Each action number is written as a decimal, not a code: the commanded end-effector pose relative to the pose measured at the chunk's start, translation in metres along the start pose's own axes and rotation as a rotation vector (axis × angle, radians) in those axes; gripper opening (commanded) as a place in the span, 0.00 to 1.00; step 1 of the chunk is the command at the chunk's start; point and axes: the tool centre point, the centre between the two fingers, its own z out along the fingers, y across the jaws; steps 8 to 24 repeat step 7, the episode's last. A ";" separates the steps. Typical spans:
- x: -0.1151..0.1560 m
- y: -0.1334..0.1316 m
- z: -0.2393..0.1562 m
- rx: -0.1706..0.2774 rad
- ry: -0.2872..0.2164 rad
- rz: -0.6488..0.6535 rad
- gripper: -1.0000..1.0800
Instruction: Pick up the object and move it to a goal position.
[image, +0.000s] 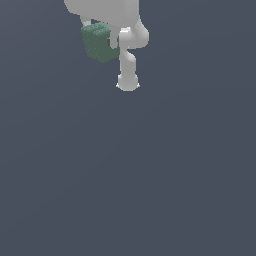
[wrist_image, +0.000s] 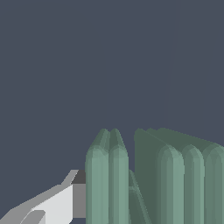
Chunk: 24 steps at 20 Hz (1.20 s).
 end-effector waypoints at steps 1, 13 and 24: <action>0.002 0.001 -0.006 0.000 0.000 0.000 0.00; 0.004 0.001 -0.012 0.000 0.000 0.000 0.00; 0.004 0.001 -0.012 0.000 0.000 0.000 0.00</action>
